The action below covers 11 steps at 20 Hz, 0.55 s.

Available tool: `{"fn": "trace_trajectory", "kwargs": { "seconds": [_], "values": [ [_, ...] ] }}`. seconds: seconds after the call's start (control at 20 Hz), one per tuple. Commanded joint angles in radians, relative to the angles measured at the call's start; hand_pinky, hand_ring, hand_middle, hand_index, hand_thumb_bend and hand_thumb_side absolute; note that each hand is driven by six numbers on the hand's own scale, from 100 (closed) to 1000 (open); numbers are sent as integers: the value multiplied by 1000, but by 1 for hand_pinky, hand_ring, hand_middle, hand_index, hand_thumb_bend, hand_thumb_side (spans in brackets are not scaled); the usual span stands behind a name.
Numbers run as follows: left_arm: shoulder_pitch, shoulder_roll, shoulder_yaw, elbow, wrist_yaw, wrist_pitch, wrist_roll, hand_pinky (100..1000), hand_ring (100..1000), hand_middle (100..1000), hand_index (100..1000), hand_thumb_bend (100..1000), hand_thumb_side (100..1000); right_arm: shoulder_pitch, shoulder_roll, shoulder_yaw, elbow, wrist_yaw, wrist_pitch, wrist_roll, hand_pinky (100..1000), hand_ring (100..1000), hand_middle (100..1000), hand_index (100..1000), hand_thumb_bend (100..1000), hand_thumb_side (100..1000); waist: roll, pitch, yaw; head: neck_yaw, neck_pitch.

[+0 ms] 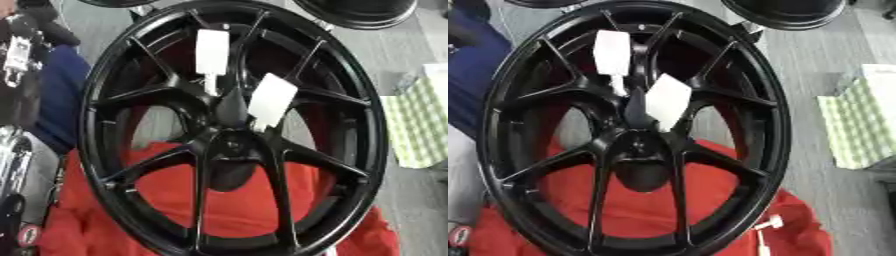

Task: Pull the pin out of the wheel hub.

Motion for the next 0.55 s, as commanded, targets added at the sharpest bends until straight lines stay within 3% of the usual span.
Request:
{"fn": "trace_trajectory", "kwargs": {
  "seconds": [0.05,0.25,0.4,0.55],
  "values": [
    [-8,9,2,-15,2,2,-3,842,612,541,733,100,637,-34,-17,29,-96,-99,-7,-168,430,683,533,704,100,604,-1,-27,4,-8,-9],
    [-17,9,-5,-15,7,2,-9,841,611,541,732,100,635,-82,12,115,-218,-209,-45,-350,444,685,533,703,100,562,-1,-26,16,-18,-14],
    [-22,10,-8,-15,11,0,-11,840,611,541,732,100,634,-113,34,172,-297,-233,-57,-406,443,681,530,699,100,497,0,-26,24,-22,-15],
    [-25,11,-10,-15,14,-2,-12,838,611,541,732,100,632,-151,55,214,-317,-239,-88,-435,437,674,528,696,100,475,1,-26,28,-25,-16]
  ]
}}
